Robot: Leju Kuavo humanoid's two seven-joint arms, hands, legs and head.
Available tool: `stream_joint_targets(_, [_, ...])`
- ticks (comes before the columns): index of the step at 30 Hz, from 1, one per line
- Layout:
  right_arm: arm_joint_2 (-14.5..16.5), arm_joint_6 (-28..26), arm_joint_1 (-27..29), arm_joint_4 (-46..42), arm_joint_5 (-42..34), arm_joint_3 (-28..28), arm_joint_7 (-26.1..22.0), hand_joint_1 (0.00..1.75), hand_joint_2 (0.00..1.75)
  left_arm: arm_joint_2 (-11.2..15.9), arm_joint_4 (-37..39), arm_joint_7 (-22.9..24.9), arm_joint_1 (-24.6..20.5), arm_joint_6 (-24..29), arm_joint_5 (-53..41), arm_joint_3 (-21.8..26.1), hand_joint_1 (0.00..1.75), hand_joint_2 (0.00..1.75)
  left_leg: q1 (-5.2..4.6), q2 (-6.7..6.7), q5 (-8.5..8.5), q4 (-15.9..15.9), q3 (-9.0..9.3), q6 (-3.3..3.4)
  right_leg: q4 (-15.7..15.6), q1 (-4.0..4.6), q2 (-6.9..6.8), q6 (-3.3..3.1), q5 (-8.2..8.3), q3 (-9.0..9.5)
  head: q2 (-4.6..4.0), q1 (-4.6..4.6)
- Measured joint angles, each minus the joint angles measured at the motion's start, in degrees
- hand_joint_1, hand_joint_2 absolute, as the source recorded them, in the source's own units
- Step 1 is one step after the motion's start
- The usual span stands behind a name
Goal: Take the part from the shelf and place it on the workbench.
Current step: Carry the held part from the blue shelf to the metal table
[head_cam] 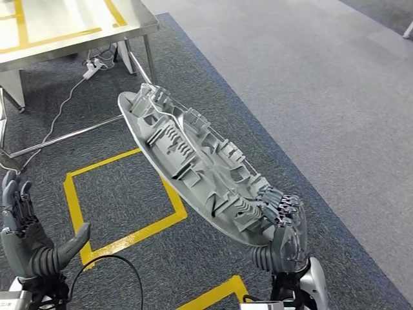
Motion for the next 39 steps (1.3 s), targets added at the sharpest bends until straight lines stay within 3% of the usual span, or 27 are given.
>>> stream_joint_targets(1, [-0.01,0.01,0.01,0.0,-0.02,0.0,0.0,1.75,1.75,0.0,0.0,0.0,0.0,0.0,0.0,0.0,0.0,1.75,0.0,-0.73,-0.03,0.01,0.12,-0.03,-3.21,0.0,0.38,-0.22,2.38,1.09,0.0,0.01])
stream_joint_targets(3, [-0.01,0.01,-0.02,-0.01,-0.04,0.0,-0.04,1.75,1.75,-0.01,0.01,0.0,-0.04,0.0,0.02,0.0,0.0,1.75,-0.01,-2.13,-0.13,0.13,0.14,-0.25,-10.95,-0.18,2.6,-0.72,6.16,4.35,0.0,-0.03])
stream_joint_targets(5, [-0.01,0.02,-0.07,-0.01,-0.06,0.0,-0.08,1.75,1.75,-0.01,0.01,0.0,-0.02,0.01,0.04,0.0,0.0,1.75,0.08,-3.29,-0.04,0.26,-0.3,-0.83,-14.59,-0.25,4.25,-1.02,6.92,6.12,0.0,-0.03])
stream_joint_targets(7, [-0.01,0.05,-0.13,0.0,-0.08,-0.01,-0.08,1.75,1.75,0.0,0.0,0.0,0.09,0.02,0.04,0.0,0.0,1.75,0.26,-4.17,0.13,0.26,-0.68,-1.57,-15.0,-0.2,3.55,-1.34,6.83,6.41,0.0,0.01])
stream_joint_targets(9, [-0.01,0.08,-0.14,-0.01,-0.1,-0.05,-0.07,1.75,1.75,0.0,-0.01,0.0,0.07,0.05,0.04,0.0,0.0,1.75,0.15,-2.49,-0.84,1.69,-1.32,-2.29,-15.4,-0.36,2.22,-1.94,6.94,6.8,0.0,-0.28])
stream_joint_targets(11, [-0.01,0.09,-0.1,-0.01,-0.11,-0.14,-0.07,1.75,1.75,0.0,0.0,0.0,-0.01,0.09,0.04,0.0,0.0,1.75,0.09,0.5,-3.78,7.13,-3.73,-2.92,-15.6,-0.41,0.73,-2.48,6.85,7.21,0.0,-0.68])
stream_joint_targets(13, [-0.01,0.11,-0.05,-0.01,-0.12,-0.22,-0.07,1.75,1.75,-0.01,0.04,0.0,0.0,0.1,0.04,0.0,0.0,1.75,0.29,1.59,-6.51,14.11,-7.04,-3.3,-15.58,-0.32,-0.8,-2.73,6.58,7.49,0.0,-0.79])
stream_joint_targets(14, [-0.01,0.13,-0.02,0.0,-0.13,-0.25,-0.07,1.75,1.75,-0.01,0.07,0.0,0.02,0.11,0.04,0.0,0.0,1.75,0.36,1.72,-6.6,15.73,-7.85,-3.39,-15.57,-0.31,-1.54,-2.74,6.42,7.65,0.0,-0.8])
stream_joint_targets(15, [-0.01,0.14,-0.01,0.0,-0.14,-0.26,-0.07,1.75,1.75,-0.01,0.09,0.0,0.03,0.12,0.04,0.0,0.0,1.75,0.4,1.84,-5.61,15.2,-7.6,-3.39,-15.57,-0.3,-2.27,-2.69,6.23,7.86,0.0,-0.81])
stream_joint_targets(16, [-0.01,0.16,0.0,0.0,-0.14,-0.26,-0.07,1.75,1.75,0.0,0.1,0.0,0.04,0.13,0.05,0.0,0.0,1.75,0.39,2.07,-3.76,12.53,-6.29,-3.3,-15.57,-0.3,-2.89,-2.58,6.03,8.14,0.0,-0.81])
stream_joint_targets(18, [-0.01,0.16,-0.03,0.0,-0.17,-0.27,-0.08,1.75,1.75,0.0,0.13,0.0,0.03,0.13,0.15,0.0,0.0,1.75,0.11,3.4,-0.39,4.88,-2.45,-2.79,-15.53,-0.14,-3.87,-2.16,5.57,8.59,0.0,-0.8])
stream_joint_targets(20, [-0.01,0.16,-0.07,0.0,-0.33,-0.28,-0.02,1.75,1.75,-0.01,0.2,0.0,0.09,0.13,0.26,0.0,0.0,1.75,-0.32,4.54,0.35,0.8,-0.59,-2.17,-15.47,0.12,-4.52,-1.62,5.3,8.61,0.0,-0.74])
stream_joint_targets(22, [-0.01,0.2,-0.06,0.0,-0.69,-0.3,0.15,1.75,1.75,0.01,0.33,0.0,0.23,0.13,0.31,0.02,0.0,1.75,-0.44,4.48,0.18,0.35,-0.66,-1.82,-15.55,0.28,-4.92,-1.53,5.22,8.44,0.0,-0.67])
stream_joint_targets(25, [-0.01,0.62,0.0,0.0,-1.86,-0.32,0.61,1.75,1.75,-0.05,0.59,0.0,0.3,0.05,0.27,0.07,0.0,1.75,-0.37,4.33,0.3,0.1,-0.72,-1.66,-15.74,0.38,-4.96,-2.45,5.19,8.4,0.0,-0.57])
stream_joint_targets(26, [-0.01,0.76,0.02,0.0,-2.2,-0.34,0.72,1.75,1.75,-0.09,0.69,0.0,0.31,0.03,0.2,0.08,0.0,1.75,-0.41,4.32,0.23,0.1,-0.72,-1.56,-15.88,0.37,-4.94,-2.48,5.29,8.55,0.0,-0.54])
stream_joint_targets(34, [0.01,1.01,0.34,0.0,-3.27,-0.46,0.39,1.75,1.75,-0.2,1.46,0.0,0.33,-0.78,-0.16,0.11,0.0,1.75,-0.56,4.36,0.09,0.16,-0.7,-1.07,-16.57,0.19,-4.78,-1.21,5.7,8.97,0.0,-0.56])
stream_joint_targets(39, [0.02,1.01,0.75,0.0,-3.72,-0.7,-0.12,1.75,1.75,-0.26,1.67,0.0,0.33,-0.98,-0.83,0.11,0.0,1.75,-0.56,4.36,0.17,0.16,-0.65,-0.97,-16.57,0.16,-4.78,-0.88,5.75,8.97,0.0,-0.59])
